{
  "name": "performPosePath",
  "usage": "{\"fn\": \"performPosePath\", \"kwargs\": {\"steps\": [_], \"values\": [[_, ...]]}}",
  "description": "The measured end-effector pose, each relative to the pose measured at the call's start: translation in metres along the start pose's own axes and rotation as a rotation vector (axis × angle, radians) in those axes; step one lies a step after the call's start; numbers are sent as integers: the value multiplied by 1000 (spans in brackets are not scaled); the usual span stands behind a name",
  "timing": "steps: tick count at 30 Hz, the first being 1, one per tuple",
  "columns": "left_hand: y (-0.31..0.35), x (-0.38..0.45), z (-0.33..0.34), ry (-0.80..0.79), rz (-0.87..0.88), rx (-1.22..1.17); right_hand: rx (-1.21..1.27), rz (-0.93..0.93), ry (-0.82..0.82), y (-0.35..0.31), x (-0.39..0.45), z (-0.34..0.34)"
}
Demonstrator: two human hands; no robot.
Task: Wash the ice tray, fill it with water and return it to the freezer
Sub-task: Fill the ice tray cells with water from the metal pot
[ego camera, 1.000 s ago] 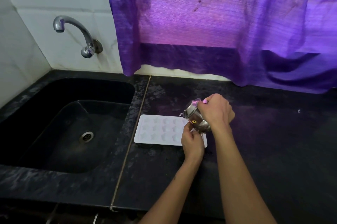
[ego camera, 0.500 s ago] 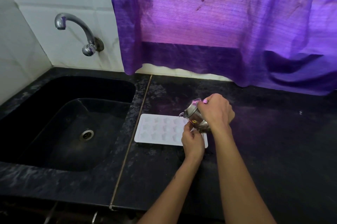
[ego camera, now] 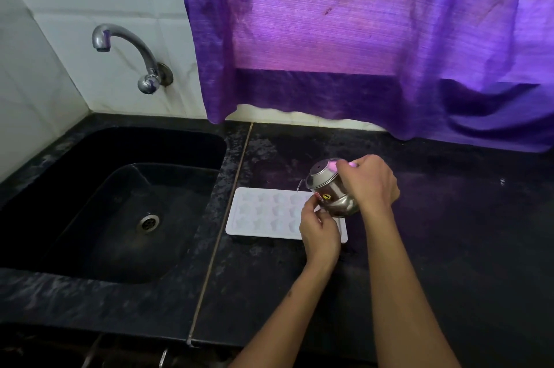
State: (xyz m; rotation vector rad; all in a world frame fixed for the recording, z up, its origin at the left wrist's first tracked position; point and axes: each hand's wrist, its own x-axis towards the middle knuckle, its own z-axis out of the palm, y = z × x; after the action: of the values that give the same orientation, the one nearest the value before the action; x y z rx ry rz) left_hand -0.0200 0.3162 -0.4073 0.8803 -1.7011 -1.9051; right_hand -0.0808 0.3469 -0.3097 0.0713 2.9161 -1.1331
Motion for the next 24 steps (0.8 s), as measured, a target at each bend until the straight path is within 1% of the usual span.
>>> {"fn": "performPosePath", "kwargs": {"steps": [3, 6, 12, 19, 24], "values": [[3, 3, -5, 18, 33, 12, 41, 10, 13, -4, 1, 1], [2, 9, -11, 7, 42, 25, 32, -9, 9, -14, -2, 4], [2, 14, -21, -32, 26, -11, -61, -55, 18, -30, -10, 13], [-1, 15, -28, -89, -4, -30, -168, -67, 40, -40, -14, 21], [-2, 17, -32, -124, -31, -33, -199, -52, 62, -41, -15, 25]]}}
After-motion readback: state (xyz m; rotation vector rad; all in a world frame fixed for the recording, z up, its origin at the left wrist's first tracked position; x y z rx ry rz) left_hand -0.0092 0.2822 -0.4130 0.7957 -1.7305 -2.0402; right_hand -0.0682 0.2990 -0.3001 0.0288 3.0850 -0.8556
